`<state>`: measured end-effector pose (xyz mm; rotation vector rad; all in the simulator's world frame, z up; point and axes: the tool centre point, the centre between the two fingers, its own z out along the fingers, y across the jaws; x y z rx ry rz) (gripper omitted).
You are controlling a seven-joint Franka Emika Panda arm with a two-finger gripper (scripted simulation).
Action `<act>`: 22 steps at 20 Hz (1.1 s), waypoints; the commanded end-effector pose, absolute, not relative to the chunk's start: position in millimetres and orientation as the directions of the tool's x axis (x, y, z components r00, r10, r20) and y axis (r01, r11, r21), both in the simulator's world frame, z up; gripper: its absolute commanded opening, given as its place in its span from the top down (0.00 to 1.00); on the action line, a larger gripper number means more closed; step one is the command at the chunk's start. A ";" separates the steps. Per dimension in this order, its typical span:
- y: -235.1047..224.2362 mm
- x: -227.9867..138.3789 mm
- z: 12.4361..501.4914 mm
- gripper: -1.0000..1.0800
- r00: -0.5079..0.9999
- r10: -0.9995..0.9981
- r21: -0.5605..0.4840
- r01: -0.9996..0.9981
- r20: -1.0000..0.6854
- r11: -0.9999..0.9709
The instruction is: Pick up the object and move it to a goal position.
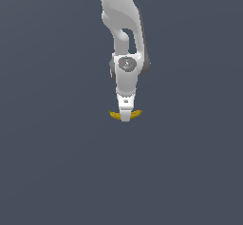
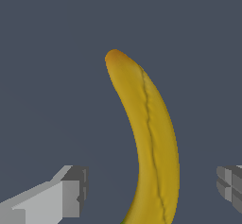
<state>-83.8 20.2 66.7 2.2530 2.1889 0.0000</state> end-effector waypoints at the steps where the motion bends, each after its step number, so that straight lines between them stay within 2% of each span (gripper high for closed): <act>1: 20.2 -84.3 61.7 0.04 0.028 1.000 0.000 1.000 0.000 -0.028; 15: 20.3 -84.9 18.6 0.04 0.023 1.000 0.000 1.000 0.000 -0.023; 16: 20.3 -84.9 18.6 1.00 0.023 1.000 0.000 1.000 0.000 -0.023; 22: 20.3 -84.9 18.6 1.00 0.023 1.000 0.000 1.000 0.000 -0.023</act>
